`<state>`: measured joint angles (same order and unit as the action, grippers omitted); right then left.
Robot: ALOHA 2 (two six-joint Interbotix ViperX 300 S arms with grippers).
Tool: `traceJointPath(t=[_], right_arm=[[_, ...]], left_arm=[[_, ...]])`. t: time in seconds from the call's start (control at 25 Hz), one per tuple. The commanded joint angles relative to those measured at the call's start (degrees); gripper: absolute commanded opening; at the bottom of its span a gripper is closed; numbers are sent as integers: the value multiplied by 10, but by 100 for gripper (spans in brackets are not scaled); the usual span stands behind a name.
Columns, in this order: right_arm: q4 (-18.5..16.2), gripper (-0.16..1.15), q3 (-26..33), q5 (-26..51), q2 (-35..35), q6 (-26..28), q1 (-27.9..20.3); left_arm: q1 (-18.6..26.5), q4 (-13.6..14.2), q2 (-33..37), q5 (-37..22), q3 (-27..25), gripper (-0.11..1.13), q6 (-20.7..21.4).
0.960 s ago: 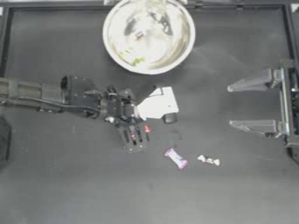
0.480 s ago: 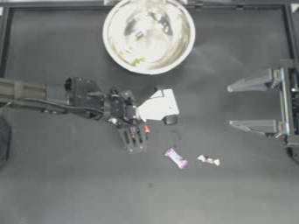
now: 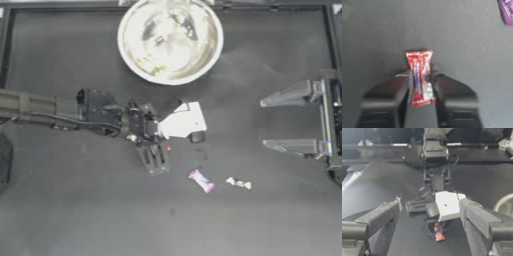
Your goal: Put candies in bowl
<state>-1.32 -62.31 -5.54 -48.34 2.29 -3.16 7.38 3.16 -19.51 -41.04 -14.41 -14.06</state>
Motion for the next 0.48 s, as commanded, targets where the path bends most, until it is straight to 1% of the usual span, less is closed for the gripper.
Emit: traceJointPath(t=[0.04, 0.12, 0.16, 0.32, 0.48], right_arm=[[0, 98, 15, -5, 2, 1, 1], [1, 98, 15, -4, 2, 1, 2], [1, 98, 15, -4, 2, 1, 2], [2, 98, 15, -5, 2, 1, 3], [2, 98, 15, -6, 2, 2, 7]], left_arm=[[-4, -2, 13, -13, 13, 37, 5], [-8, -1, 18, -14, 16, 27, 11], [-11, -1, 21, -14, 18, 26, 17], [-12, 0, 47, -14, 28, 26, 28], [-11, 6, 87, -14, 33, 25, 47]])
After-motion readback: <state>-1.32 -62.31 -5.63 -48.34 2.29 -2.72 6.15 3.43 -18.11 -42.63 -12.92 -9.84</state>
